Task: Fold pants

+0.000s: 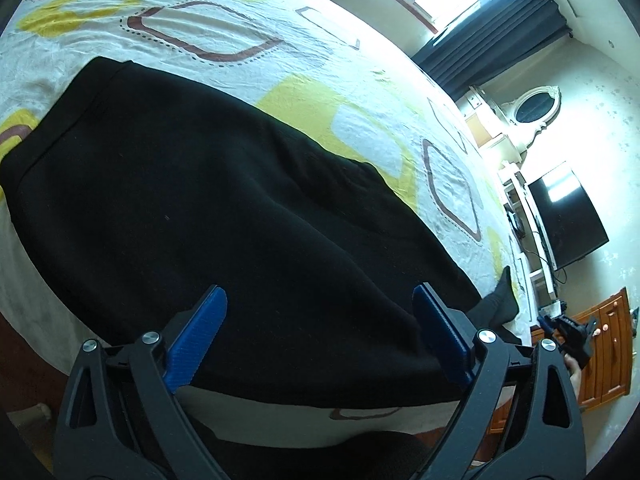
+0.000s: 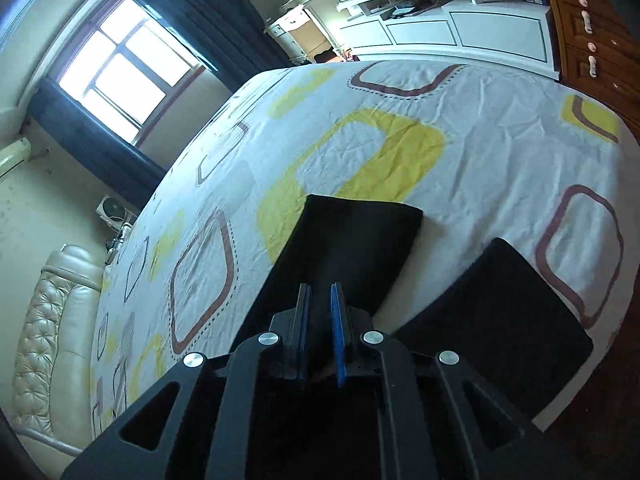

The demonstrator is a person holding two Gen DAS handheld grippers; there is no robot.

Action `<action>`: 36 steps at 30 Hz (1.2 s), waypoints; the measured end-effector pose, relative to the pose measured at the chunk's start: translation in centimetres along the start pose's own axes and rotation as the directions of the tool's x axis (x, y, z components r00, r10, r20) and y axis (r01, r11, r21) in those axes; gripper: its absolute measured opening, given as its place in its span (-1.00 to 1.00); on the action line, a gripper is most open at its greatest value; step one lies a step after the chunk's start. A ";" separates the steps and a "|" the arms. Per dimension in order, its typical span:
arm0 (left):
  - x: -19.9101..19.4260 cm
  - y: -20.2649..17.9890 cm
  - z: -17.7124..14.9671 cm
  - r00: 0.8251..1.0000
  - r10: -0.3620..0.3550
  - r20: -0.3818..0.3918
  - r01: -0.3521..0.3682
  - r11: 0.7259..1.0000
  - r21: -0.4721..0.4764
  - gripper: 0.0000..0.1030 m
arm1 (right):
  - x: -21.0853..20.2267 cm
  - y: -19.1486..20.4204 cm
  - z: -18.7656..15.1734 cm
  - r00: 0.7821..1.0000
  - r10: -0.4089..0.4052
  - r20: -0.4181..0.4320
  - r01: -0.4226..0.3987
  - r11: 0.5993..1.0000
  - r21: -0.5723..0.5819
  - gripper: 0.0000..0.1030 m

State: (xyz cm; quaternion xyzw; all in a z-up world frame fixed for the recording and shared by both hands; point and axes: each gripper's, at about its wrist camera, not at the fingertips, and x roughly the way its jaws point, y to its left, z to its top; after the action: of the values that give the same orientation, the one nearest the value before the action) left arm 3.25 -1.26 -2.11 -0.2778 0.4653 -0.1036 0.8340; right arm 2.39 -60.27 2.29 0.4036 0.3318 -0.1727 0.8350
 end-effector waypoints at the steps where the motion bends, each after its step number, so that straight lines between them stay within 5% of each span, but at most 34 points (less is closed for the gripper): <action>1: 0.2 -0.4 -0.3 1.000 -0.005 -0.011 0.005 1.000 -0.001 0.82 | -0.2 -1.1 -0.3 1.000 0.014 -0.011 -0.013 1.000 0.017 -0.80; 6: 1.3 -2.1 -1.3 0.999 -0.013 -0.046 0.014 1.000 0.022 0.82 | 1.4 -0.4 -0.6 0.998 -0.006 -0.069 0.006 1.000 -0.006 -0.68; 8: 1.3 -2.6 -1.4 0.999 -0.017 -0.044 0.019 0.999 0.039 0.82 | 3.5 2.0 -0.3 0.995 -0.002 -0.103 -0.002 0.999 -0.037 -0.41; 10: 1.3 -2.7 -1.5 0.999 -0.013 -0.040 0.015 0.998 0.056 0.82 | 5.7 4.4 0.1 0.993 -0.040 -0.111 0.034 0.998 -0.059 0.27; 13: 1.5 -2.2 -1.7 0.999 -0.008 -0.046 0.011 0.999 0.054 0.82 | 9.7 7.9 0.6 0.983 -0.124 -0.137 0.110 0.989 -0.102 0.31; 17: 1.9 -0.9 -2.2 0.997 -0.025 -0.067 0.025 1.000 -0.002 0.82 | 14.3 10.6 0.4 0.941 -0.260 -0.217 0.230 0.961 -0.154 0.31; 20: 1.8 -0.6 -2.2 0.998 -0.040 -0.056 0.039 0.999 -0.016 0.82 | 16.4 11.0 -0.2 0.904 -0.330 -0.272 0.285 0.939 -0.193 0.18; 22: 1.6 -0.5 -2.2 0.997 -0.048 -0.054 0.047 0.999 -0.024 0.82 | 16.5 10.4 -0.2 0.893 -0.349 -0.285 0.306 0.934 -0.183 -0.61; 23: 1.6 -0.4 -2.2 0.997 -0.055 -0.056 0.053 0.998 -0.030 0.82 | 16.1 9.9 0.0 0.902 -0.321 -0.287 0.285 0.945 -0.161 -0.74; 31: 1.0 -0.1 -2.7 0.994 -0.092 -0.067 0.088 0.995 -0.054 0.82 | 6.3 5.4 -1.1 0.991 -0.057 -0.124 0.056 0.998 -0.011 -0.83; 36: 1.1 -1.0 -4.1 0.988 -0.128 -0.082 0.122 0.990 -0.076 0.82 | 0.6 -1.1 -4.7 0.997 0.054 -0.048 -0.047 0.990 0.137 -0.83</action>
State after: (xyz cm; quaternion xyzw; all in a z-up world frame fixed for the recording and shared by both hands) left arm 0.54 -4.06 -4.07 -0.3311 0.4862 -0.1511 0.7945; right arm 0.27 -57.29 -0.85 0.4719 0.3303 -0.1631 0.8010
